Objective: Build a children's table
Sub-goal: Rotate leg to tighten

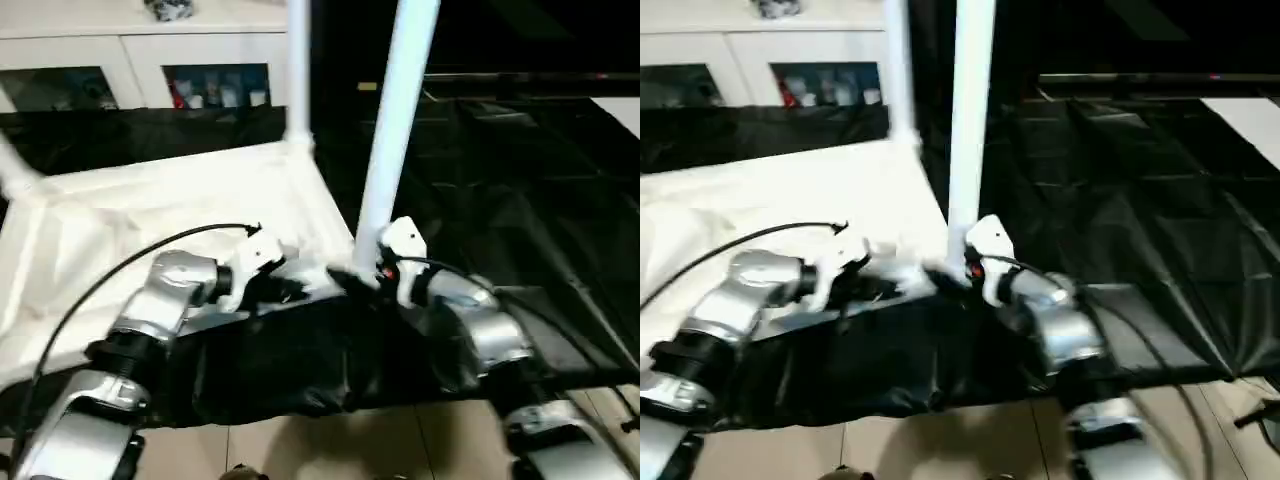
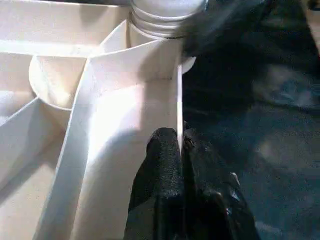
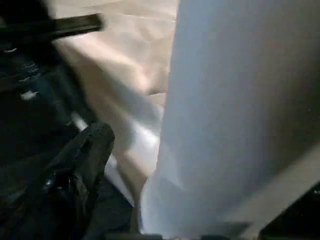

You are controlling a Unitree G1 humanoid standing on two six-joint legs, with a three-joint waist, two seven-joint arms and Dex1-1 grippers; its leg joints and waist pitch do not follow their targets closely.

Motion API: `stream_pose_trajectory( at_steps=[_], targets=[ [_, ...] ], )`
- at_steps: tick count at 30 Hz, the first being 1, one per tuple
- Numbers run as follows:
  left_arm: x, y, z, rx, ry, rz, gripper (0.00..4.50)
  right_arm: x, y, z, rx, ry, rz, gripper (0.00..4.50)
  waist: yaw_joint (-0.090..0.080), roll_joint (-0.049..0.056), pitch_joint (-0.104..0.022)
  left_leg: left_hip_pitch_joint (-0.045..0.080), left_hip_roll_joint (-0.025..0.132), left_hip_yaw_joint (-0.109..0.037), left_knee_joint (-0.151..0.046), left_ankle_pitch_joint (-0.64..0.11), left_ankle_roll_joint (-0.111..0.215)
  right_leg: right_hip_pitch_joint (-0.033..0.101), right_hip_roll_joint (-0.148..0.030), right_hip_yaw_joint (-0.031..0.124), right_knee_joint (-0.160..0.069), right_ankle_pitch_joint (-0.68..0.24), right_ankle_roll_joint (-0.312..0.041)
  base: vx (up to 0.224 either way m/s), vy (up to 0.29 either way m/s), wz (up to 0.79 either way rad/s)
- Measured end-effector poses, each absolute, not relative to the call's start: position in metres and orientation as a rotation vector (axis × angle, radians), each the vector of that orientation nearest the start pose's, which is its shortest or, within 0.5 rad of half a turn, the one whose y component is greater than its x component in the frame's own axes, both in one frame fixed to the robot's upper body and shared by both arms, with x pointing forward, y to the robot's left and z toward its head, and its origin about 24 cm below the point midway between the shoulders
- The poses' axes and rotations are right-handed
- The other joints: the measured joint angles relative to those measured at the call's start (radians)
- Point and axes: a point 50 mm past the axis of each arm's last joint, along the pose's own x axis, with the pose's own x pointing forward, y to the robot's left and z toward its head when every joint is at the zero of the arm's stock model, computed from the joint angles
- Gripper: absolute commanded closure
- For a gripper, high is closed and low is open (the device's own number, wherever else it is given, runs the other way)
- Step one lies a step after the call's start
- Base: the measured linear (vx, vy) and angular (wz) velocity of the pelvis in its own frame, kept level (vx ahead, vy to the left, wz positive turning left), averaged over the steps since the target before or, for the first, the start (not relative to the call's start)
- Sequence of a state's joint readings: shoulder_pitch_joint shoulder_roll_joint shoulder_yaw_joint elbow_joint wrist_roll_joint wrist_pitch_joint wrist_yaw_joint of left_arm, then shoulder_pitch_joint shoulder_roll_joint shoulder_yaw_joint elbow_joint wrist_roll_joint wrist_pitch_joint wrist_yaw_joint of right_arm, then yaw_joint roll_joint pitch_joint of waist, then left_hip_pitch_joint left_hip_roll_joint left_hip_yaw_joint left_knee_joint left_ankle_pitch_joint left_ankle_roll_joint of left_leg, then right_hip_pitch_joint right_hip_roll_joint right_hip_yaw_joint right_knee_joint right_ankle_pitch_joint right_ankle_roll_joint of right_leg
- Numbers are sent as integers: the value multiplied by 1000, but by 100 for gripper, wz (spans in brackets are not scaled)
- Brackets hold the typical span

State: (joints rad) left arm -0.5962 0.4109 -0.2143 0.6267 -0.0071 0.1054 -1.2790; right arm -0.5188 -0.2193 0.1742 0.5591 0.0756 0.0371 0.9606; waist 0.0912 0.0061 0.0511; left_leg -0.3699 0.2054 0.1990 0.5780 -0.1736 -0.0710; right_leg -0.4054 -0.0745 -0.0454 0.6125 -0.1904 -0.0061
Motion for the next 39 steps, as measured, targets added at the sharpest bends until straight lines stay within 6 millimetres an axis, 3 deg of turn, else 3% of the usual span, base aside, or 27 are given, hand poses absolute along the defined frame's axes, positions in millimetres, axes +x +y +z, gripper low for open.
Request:
stream_pose_trajectory(
  at_steps=[5, 16, 19, 26, 31, 33, 39],
  targets=[
    [314, 167, 56, 335, 497, -1376, 450, 311, -109, 49, -198, 252, 1261, 45, 2, -2, 1, 0, 0, 0, 2, 0, 0, 1, 0, 0, 1, 0, 0, 0, 0, 0],
    [315, 169, 57, 335, 501, -1390, 450, 314, -108, 51, -178, 261, 1251, 132, 4, -3, 1, 0, 1, 0, 2, 0, 0, 1, -1, 0, 2, 0, 0, 0, 0, 0],
    [317, 168, 56, 328, 496, -1350, 450, 318, -105, 49, -149, 246, 1164, 157, 1, -3, 1, 1, 1, 0, 3, 0, 0, 1, -1, 0, 3, 0, -1, 0, 0, 0],
    [329, 142, 53, 299, 472, -1187, 450, 334, -96, 42, -43, 203, 731, 201, -5, -2, 1, 3, -1, 0, 2, 0, -1, 1, -1, 1, 4, 1, -1, 0, 0, 0],
    [331, 120, 48, 282, 448, -1096, 450, 339, -90, 42, -28, 179, 484, 201, -1, 5, -4, 4, -2, 0, 1, 0, 0, 4, -2, 2, 1, 0, 0, 0, 0, 0],
    [330, 118, 47, 279, 445, -1087, 450, 339, -89, 41, -35, 180, 456, 201, -2, 8, -5, 5, -3, 0, 1, 0, 0, 5, -3, 3, 1, 0, 0, 0, 0, 0],
    [328, 118, 46, 287, 440, -1085, 450, 338, -86, 41, -25, 164, 457, 137, -4, 11, -9, 4, -3, 0, 0, 0, 0, 5, -3, 3, 0, -1, 1, 0, 0, 0]
  ],
)
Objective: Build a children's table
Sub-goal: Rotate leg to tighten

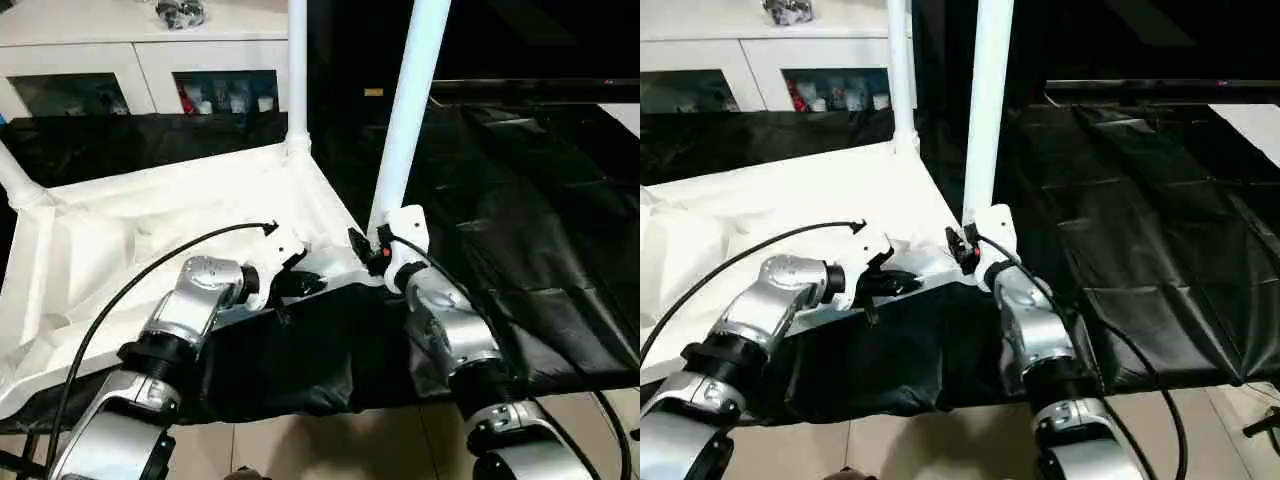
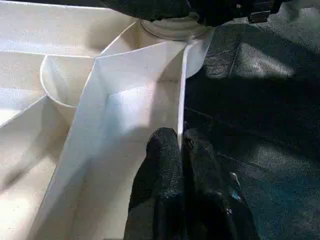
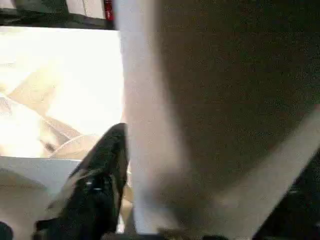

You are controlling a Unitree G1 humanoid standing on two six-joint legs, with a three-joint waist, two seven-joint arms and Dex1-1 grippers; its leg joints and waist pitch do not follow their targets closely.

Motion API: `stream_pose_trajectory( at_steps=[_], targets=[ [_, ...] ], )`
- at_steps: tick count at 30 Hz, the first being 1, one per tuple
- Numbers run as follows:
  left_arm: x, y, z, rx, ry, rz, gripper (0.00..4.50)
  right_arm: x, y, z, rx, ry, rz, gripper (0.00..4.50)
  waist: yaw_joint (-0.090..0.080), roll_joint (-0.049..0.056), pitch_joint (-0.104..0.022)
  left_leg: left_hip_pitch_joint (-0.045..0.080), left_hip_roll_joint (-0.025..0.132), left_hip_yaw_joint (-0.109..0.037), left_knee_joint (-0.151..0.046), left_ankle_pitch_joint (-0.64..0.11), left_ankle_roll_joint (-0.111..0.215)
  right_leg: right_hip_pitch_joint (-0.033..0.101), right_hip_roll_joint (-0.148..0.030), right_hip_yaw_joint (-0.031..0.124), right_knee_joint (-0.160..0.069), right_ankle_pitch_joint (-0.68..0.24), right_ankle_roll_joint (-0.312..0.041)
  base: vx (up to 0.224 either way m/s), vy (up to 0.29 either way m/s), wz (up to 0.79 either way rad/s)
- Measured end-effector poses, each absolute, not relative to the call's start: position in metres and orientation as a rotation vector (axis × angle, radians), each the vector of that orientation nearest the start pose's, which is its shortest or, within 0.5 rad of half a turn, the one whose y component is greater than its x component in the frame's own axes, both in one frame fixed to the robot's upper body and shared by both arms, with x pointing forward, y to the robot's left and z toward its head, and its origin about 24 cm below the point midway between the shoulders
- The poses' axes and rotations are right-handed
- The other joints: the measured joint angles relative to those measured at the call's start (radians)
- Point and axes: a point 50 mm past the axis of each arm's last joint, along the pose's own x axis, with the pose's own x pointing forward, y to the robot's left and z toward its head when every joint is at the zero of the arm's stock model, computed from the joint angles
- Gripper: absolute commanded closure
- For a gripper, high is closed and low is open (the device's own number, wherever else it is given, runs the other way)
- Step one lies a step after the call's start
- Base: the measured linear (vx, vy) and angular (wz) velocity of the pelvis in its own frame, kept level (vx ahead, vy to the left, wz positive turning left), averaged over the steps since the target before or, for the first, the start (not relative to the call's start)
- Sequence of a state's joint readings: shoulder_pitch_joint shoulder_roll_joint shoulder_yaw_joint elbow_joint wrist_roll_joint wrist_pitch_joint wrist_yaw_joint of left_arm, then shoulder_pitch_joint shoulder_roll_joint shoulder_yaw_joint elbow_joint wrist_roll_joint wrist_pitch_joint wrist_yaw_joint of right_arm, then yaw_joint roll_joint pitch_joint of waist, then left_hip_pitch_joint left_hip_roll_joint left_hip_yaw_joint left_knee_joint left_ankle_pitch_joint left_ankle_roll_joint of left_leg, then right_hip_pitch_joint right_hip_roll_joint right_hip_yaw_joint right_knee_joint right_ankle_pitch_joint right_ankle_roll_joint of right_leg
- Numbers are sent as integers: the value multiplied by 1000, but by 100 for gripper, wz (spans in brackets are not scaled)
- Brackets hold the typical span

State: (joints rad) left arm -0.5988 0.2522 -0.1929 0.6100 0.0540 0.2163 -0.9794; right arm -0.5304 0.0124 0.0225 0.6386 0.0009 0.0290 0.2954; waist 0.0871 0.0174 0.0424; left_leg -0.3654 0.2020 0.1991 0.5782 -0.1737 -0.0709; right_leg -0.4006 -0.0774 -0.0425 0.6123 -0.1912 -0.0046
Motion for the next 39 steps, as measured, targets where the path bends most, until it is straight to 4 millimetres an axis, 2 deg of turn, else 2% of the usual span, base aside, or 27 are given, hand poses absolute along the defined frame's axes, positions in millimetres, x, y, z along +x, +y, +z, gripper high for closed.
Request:
stream_pose_trajectory(
  at_steps=[4, 6, 10, 14, 18, 20, 22, 26, 28, 29, 35, 37, 39],
  targets=[
    [327, 122, 48, 300, 435, -1110, 450, 337, -89, 42, -22, 160, 545, 106, -2, -1, 0, -1, 0, 0, -1, 0, 1, -1, 0, 0, 0, -1, 1, 0, 0, 0],
    [326, 129, 49, 307, 437, -1133, 450, 336, -93, 44, -37, 163, 620, 106, -4, -2, 1, -2, 1, 0, -2, 0, 1, -2, 1, -1, 0, -1, 1, 0, 0, 0],
    [321, 142, 53, 327, 443, -1223, 450, 329, -100, 45, -96, 186, 848, 106, -2, -4, 2, -4, 2, 0, -2, 0, 1, -4, 2, -3, 0, -1, 2, 0, 0, 0],
    [317, 153, 56, 320, 468, -1309, 450, 318, -109, 52, -152, 200, 1080, 106, 2, -11, 7, -5, 3, 0, -1, 0, 1, -5, 2, -3, 0, -1, 1, 0, 0, 0],
    [313, 161, 57, 328, 495, -1367, 450, 311, -112, 55, -189, 229, 1226, 106, 6, -15, 9, -5, 3, 0, 1, 0, 1, -4, 2, -3, 1, -1, 1, 0, 0, 0],
    [312, 163, 57, 336, 505, -1389, 450, 309, -113, 54, -194, 241, 1275, 142, 8, -16, 9, -4, 3, 0, 1, 0, 1, -3, 2, -3, 1, -1, 1, 0, 0, 0],
    [311, 165, 57, 340, 509, -1403, 450, 308, -113, 55, -194, 248, 1296, 143, 10, -16, 9, -4, 3, 0, 2, 0, 1, -3, 1, -3, 2, -1, 1, 0, 0, 0],
    [311, 166, 57, 339, 515, -1416, 450, 309, -113, 56, -189, 262, 1312, 183, 12, -16, 9, -4, 3, 0, 2, 0, 1, -3, 1, -3, 2, -1, 1, 0, 0, 0],
    [311, 167, 57, 336, 519, -1421, 450, 309, -113, 56, -185, 263, 1317, 183, 13, -16, 9, -4, 3, 0, 2, 0, 1, -3, 2, -3, 2, -1, 1, 0, 0, 0],
    [311, 167, 57, 337, 519, -1423, 450, 309, -113, 56, -183, 263, 1321, 205, 13, -16, 9, -4, 3, 0, 2, 0, 1, -3, 2, -3, 2, -1, 1, 0, 0, 0],
    [311, 167, 57, 337, 519, -1416, 450, 310, -111, 58, -168, 252, 1318, 245, 14, -17, 9, -4, 3, 0, 2, 0, 1, -3, 2, -3, 3, -1, 1, 0, 0, 0],
    [313, 167, 56, 335, 513, -1381, 450, 312, -110, 57, -158, 246, 1268, 248, 13, -17, 9, -3, 3, 0, 2, 0, 1, -3, 2, -3, 4, -1, 1, 0, 0, 0],
    [316, 165, 54, 320, 500, -1313, 450, 318, -107, 54, -136, 234, 1146, 250, 7, -17, 9, -2, 3, 0, 3, 0, 0, -3, 2, -3, 5, 0, -1, 0, 0, 0]
  ],
)
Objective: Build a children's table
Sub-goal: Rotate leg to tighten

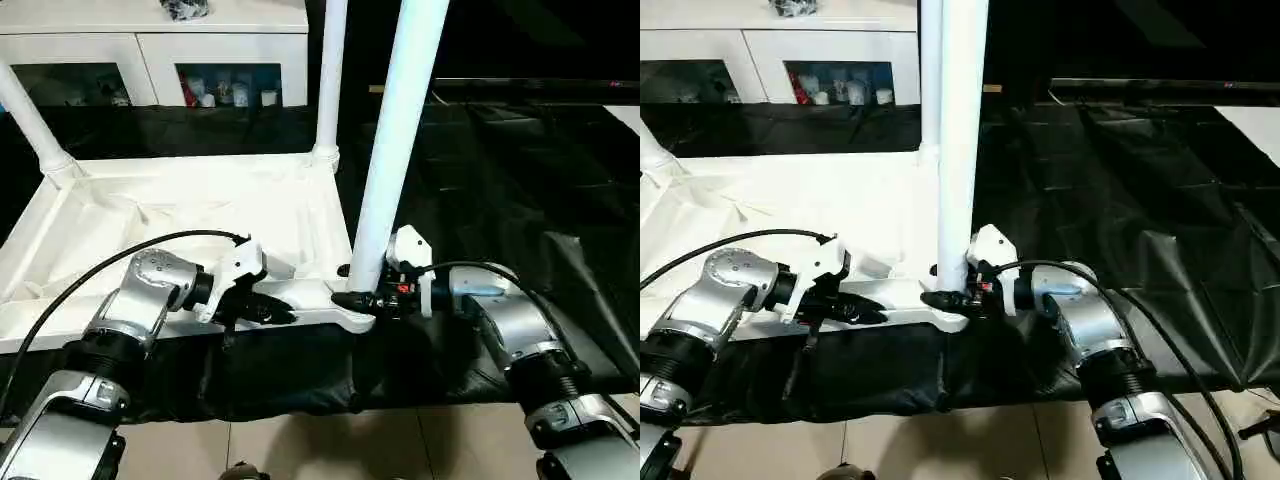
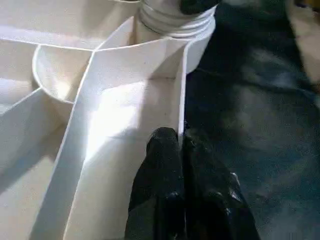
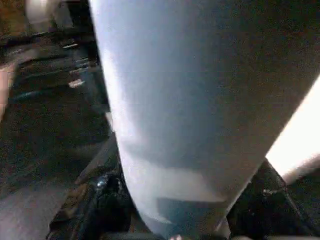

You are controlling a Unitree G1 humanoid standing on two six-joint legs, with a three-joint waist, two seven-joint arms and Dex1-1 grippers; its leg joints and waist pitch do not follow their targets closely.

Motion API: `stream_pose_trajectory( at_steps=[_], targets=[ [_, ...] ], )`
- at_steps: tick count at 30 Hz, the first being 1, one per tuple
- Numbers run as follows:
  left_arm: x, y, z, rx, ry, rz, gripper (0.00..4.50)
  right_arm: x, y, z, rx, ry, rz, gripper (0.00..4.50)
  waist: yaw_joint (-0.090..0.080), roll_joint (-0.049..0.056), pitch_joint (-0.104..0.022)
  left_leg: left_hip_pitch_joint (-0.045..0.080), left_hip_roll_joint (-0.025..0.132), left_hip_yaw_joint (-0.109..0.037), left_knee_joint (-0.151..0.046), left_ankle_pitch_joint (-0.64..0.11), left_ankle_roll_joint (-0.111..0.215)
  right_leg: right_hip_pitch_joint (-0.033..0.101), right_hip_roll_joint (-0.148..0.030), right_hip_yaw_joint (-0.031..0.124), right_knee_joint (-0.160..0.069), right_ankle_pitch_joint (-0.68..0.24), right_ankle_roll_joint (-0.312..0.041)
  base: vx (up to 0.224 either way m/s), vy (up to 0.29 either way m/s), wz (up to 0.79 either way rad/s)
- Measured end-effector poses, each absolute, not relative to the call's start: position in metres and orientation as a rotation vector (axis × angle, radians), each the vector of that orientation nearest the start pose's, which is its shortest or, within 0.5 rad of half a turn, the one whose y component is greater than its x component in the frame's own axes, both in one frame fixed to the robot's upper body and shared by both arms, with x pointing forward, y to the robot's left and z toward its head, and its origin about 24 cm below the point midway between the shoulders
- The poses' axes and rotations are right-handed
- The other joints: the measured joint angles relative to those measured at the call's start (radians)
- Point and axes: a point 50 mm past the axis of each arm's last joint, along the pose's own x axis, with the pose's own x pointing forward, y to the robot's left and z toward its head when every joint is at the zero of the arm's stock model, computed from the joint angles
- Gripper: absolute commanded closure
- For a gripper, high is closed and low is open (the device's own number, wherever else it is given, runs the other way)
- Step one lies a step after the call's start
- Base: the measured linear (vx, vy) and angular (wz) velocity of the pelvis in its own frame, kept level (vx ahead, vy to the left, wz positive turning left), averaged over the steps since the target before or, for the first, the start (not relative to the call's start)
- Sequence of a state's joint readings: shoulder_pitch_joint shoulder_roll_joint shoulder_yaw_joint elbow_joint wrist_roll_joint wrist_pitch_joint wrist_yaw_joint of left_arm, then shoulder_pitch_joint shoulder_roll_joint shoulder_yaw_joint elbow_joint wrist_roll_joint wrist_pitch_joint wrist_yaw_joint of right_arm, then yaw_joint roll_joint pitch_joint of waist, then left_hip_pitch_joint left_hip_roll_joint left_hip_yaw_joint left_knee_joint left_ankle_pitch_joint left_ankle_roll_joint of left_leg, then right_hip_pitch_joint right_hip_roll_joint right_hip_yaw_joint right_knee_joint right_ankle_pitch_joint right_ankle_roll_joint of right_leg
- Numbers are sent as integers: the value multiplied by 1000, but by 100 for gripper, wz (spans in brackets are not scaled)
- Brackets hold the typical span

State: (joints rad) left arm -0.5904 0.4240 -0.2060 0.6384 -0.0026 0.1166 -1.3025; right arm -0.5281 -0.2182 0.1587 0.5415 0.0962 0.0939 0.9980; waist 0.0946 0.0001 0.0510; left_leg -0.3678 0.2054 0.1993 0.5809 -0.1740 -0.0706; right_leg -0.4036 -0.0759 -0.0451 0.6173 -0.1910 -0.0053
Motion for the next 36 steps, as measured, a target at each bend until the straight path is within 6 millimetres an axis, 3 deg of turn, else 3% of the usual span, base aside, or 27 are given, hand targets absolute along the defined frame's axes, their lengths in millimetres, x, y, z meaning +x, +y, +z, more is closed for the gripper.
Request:
stream_pose_trajectory(
  at_steps=[3, 8, 13, 16, 24, 29, 33, 36],
  targets=[
    [321, 157, 52, 300, 487, -1228, 450, 326, -102, 49, -99, 210, 954, 252, -8, -2, -1, 1, 0, 0, 0, 0, 0, 1, 0, 1, 0, 1, -2, 0, 0, 0],
    [327, 134, 49, 285, 461, -1106, 450, 335, -96, 44, -25, 195, 642, 253, -8, -1, -2, 3, -1, 0, 0, 0, 0, 2, 0, 2, -1, 1, -1, 0, 0, 0],
    [328, 122, 46, 276, 457, -1074, 450, 337, -91, 42, -20, 191, 515, 254, -8, 6, -6, 5, -3, 0, -2, 0, 0, 4, -1, 3, -4, 1, 0, 0, 0, 0],
    [328, 121, 46, 277, 457, -1073, 450, 337, -91, 43, -26, 182, 513, 184, -8, 6, -7, 4, -3, 0, -3, 0, 0, 4, -1, 3, -4, 1, 0, 0, 0, 0],
    [327, 130, 49, 292, 456, -1121, 450, 335, -97, 45, -39, 175, 670, 107, -9, 6, -7, 2, -3, 0, -5, 0, 0, 2, -1, 2, -4, 0, 2, 0, 0, 0],
    [321, 142, 53, 315, 463, -1240, 450, 326, -106, 50, -107, 193, 934, 107, -5, 6, -6, -1, -1, 0, -5, 0, 0, -1, 1, 0, -6, -1, 2, 0, 0, 0],
    [317, 151, 55, 334, 482, -1318, 450, 317, -114, 54, -149, 231, 1128, 107, -1, -1, -2, -2, -1, 0, -3, 0, 1, 0, 0, 0, -5, -1, 2, 0, 0, 0],
    [314, 156, 56, 353, 497, -1366, 450, 312, -118, 55, -153, 259, 1235, 141, 1, -3, -2, -1, 0, 0, -2, 0, 1, 1, 0, 0, -4, -1, 2, 0, 0, 0]
  ],
)
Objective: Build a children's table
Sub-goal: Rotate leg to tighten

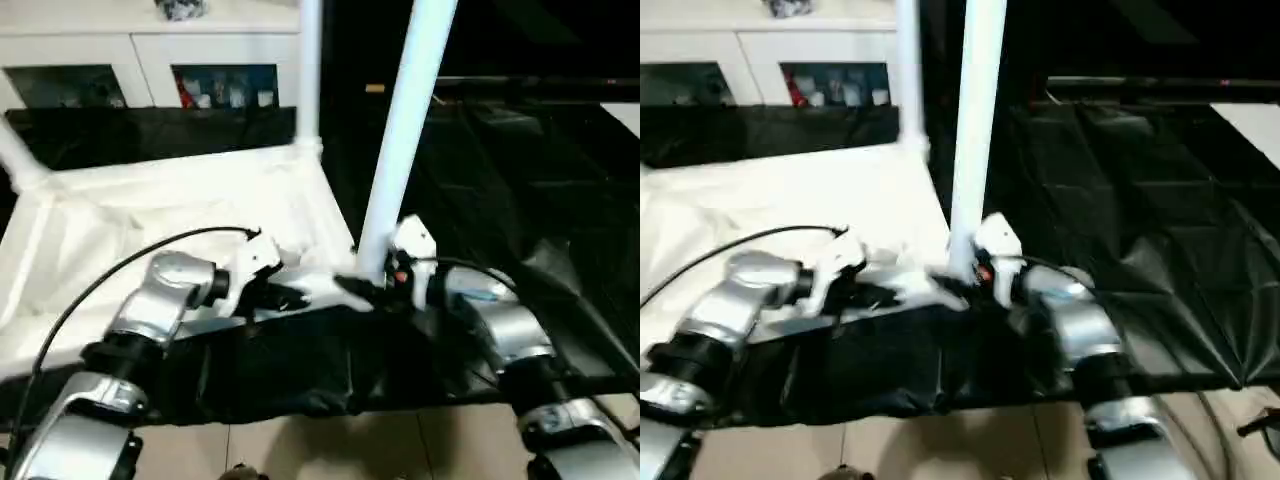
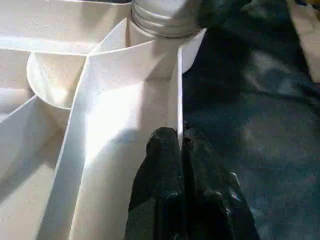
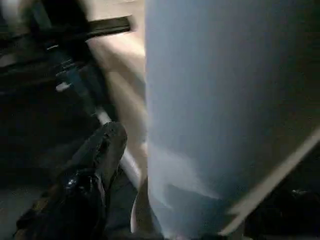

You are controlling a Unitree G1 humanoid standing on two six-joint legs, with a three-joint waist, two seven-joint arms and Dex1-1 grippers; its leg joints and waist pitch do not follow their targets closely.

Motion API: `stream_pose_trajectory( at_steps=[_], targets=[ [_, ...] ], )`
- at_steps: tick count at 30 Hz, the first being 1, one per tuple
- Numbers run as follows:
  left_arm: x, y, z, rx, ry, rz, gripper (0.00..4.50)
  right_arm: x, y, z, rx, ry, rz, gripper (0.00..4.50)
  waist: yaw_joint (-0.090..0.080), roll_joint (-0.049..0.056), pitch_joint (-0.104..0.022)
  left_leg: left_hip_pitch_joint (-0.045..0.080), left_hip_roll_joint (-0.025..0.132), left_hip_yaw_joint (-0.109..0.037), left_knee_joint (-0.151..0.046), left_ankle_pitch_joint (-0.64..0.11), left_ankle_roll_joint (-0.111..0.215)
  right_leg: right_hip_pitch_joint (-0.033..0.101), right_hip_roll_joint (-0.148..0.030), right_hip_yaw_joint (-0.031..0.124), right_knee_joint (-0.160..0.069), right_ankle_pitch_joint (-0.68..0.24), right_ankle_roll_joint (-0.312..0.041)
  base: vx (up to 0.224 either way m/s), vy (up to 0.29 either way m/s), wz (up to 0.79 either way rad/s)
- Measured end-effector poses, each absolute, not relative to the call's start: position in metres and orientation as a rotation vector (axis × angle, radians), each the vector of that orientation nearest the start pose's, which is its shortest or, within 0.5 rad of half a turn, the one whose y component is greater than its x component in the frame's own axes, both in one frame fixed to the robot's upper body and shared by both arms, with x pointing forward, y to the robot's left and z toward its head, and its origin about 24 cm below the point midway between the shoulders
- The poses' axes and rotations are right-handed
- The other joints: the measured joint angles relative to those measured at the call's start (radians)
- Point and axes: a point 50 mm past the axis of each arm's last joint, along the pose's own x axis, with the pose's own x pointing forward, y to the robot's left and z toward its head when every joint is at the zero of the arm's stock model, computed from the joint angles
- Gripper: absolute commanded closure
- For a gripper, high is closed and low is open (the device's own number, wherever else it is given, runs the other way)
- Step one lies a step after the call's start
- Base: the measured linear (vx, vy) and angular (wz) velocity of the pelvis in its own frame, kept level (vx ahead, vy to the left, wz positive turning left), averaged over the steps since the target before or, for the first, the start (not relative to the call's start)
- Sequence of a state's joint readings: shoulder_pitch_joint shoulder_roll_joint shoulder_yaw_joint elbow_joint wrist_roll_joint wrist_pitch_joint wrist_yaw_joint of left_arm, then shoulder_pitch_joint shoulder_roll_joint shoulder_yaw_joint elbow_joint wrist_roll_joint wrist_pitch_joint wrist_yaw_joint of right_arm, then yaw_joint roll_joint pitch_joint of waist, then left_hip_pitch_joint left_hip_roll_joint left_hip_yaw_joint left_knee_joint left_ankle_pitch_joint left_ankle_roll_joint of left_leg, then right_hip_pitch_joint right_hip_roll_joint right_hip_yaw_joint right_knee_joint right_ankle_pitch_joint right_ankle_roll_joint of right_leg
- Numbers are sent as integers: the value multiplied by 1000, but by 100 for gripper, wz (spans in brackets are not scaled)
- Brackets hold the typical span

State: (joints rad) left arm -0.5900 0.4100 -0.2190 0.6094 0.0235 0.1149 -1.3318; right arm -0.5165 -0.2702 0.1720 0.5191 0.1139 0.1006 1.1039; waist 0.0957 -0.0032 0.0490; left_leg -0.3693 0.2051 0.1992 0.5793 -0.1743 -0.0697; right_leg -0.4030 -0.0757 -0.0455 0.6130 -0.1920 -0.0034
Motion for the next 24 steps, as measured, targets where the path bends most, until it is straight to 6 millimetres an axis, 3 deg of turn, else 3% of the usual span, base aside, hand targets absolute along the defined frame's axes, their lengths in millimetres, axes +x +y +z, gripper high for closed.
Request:
stream_pose_trajectory(
  at_steps=[12, 21, 24],
  targets=[
    [312, 165, 56, 362, 529, -1459, 450, 308, -120, 59, -206, 304, 1395, 241, 10, -3, 0, 1, 0, 0, 1, 0, 0, 0, 0, 0, 2, 0, 0, 0, 0, 0],
    [313, 165, 55, 349, 539, -1450, 450, 305, -120, 57, -195, 296, 1370, 252, 14, -3, -1, 3, 0, 0, 1, 0, 0, 1, 0, 0, 3, 0, 0, 0, 0, 0],
    [317, 164, 53, 330, 534, -1372, 450, 308, -118, 51, -144, 270, 1237, 252, 12, -5, -2, 5, 0, 0, 0, 0, -1, 3, 0, 0, 4, 1, -2, 0, 0, 0]
  ],
)
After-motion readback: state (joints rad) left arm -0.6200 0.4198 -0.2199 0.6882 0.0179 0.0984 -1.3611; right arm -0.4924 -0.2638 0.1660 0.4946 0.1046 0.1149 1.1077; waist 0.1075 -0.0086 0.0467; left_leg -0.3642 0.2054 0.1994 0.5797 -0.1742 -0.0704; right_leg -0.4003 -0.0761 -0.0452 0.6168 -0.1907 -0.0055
